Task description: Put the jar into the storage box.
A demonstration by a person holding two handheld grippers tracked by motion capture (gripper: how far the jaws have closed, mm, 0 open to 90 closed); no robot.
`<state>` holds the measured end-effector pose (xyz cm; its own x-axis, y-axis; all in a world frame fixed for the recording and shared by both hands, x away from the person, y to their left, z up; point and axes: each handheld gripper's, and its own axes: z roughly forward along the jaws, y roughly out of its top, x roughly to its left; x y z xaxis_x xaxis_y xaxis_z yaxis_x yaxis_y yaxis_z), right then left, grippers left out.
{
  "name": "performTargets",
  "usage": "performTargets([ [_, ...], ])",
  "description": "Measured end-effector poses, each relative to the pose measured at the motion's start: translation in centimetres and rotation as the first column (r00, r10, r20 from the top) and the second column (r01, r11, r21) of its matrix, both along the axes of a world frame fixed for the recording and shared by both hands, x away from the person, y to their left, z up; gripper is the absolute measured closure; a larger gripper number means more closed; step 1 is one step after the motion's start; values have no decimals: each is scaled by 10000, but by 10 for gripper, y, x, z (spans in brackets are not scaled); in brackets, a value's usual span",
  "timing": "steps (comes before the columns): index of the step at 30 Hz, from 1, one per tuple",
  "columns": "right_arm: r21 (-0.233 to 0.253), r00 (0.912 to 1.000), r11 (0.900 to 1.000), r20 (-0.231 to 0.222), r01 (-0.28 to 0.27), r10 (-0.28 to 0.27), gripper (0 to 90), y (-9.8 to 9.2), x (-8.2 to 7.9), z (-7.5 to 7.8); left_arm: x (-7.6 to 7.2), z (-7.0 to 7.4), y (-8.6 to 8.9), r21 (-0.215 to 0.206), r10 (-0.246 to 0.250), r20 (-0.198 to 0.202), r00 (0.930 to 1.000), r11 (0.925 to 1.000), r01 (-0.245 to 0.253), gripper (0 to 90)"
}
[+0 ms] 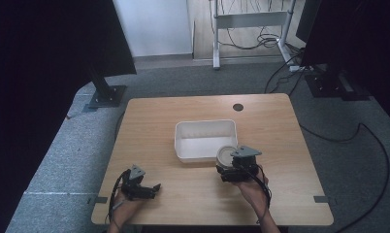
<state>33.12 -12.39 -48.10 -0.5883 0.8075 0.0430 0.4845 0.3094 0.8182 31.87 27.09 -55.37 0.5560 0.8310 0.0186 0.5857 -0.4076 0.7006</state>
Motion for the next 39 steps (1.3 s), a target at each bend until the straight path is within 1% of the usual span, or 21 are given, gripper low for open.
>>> performTargets([
  [12,-98,9999,9999,73,-129,130,97,19,21,1,0,0,0,-33,21,11,10000,10000,-21,0],
  [21,-47,9997,9999,171,-148,149,97,30,36,2,0,0,0,-6,-18,7,10000,10000,18,0],
  [30,-54,9996,10000,290,-13,15,97,42,49,4,0,0,0,-21,-33,7,10000,10000,33,0],
  [34,-213,9995,9998,315,41,-34,98,49,56,3,0,0,0,-32,-23,2,10000,10000,23,0],
  [38,-181,9996,9998,282,66,-61,97,55,61,1,0,0,0,-27,-32,4,10000,10000,32,0],
  [39,-246,9996,9997,284,80,-73,98,57,63,1,0,0,0,-21,-32,3,10000,10000,32,0],
])
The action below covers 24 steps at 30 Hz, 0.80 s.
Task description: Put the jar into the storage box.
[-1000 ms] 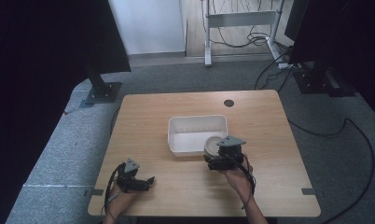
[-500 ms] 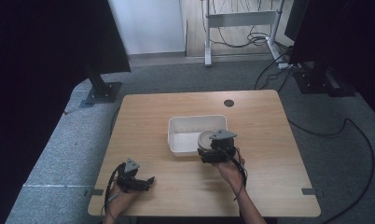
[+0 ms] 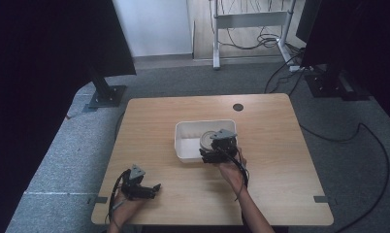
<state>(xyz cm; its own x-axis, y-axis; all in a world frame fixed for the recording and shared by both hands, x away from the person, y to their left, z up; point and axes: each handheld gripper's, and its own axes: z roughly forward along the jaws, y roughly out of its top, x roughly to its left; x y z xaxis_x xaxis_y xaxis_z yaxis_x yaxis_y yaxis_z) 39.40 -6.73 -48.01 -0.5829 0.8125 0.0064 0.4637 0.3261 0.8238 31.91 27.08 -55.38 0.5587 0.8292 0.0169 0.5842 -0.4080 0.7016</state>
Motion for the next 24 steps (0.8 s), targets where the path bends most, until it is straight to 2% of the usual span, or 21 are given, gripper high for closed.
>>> performTargets([
  [8,-2,9998,9999,-122,158,-158,97,10,12,-5,0,0,0,7,-5,1,10000,10000,5,0],
  [24,-548,9989,9979,-322,334,-352,97,32,29,-28,0,0,0,10,-42,2,10000,10000,42,0],
])
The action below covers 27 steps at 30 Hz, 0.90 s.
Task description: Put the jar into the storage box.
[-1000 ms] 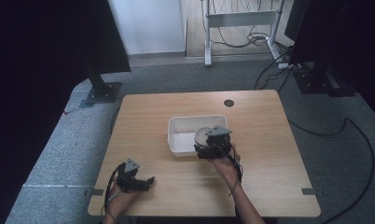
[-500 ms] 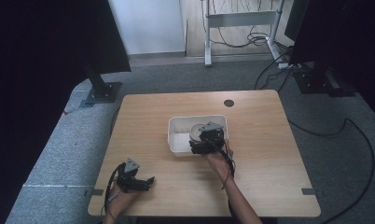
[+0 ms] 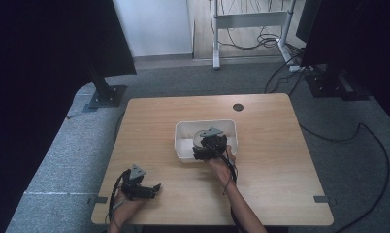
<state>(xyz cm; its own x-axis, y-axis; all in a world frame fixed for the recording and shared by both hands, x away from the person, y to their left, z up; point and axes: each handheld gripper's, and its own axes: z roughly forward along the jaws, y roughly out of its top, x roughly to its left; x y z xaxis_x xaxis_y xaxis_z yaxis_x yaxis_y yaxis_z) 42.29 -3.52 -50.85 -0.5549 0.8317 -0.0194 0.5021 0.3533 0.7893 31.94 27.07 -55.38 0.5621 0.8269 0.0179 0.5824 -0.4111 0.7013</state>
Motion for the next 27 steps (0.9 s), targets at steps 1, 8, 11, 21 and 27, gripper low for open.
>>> performTargets([
  [1,20,10000,10000,-36,55,-54,97,1,0,-2,0,0,0,-1,-2,0,10000,10000,2,0],
  [8,-118,9998,9999,-175,106,-108,97,4,4,-13,0,0,0,-2,-8,0,10000,10000,8,0],
  [11,-29,9996,9999,-237,149,-150,97,3,5,-16,0,0,0,-4,-7,0,10000,10000,7,0],
  [21,46,9988,10000,-493,37,-34,93,0,7,-15,0,0,0,-1,-11,1,10000,10000,11,0],
  [27,488,9985,9988,-538,-60,87,49,-2,9,-14,0,0,0,-1,-7,0,10000,10000,7,0],
])
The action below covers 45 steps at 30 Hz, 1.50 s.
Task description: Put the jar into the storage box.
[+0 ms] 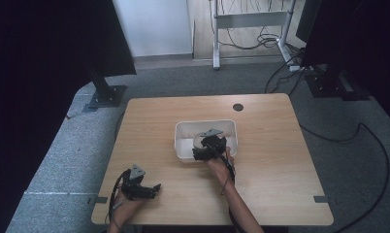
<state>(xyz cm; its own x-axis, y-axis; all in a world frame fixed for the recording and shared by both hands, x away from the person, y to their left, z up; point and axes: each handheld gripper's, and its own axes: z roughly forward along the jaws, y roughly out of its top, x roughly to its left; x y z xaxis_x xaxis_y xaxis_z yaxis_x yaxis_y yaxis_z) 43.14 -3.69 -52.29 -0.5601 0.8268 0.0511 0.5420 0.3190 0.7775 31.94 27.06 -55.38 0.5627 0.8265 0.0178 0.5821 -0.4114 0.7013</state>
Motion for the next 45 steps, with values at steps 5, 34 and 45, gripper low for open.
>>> performTargets([
  [5,-62,9996,10000,289,-59,61,16,2,-2,3,0,0,0,-2,-2,2,10000,10000,2,0],
  [34,-509,9933,9966,919,-650,695,23,-14,-25,28,0,0,0,2,-6,3,10000,10000,6,0],
  [45,-469,9927,9955,846,-826,864,24,-22,-33,30,0,0,0,10,-11,7,10000,10000,11,0],
])
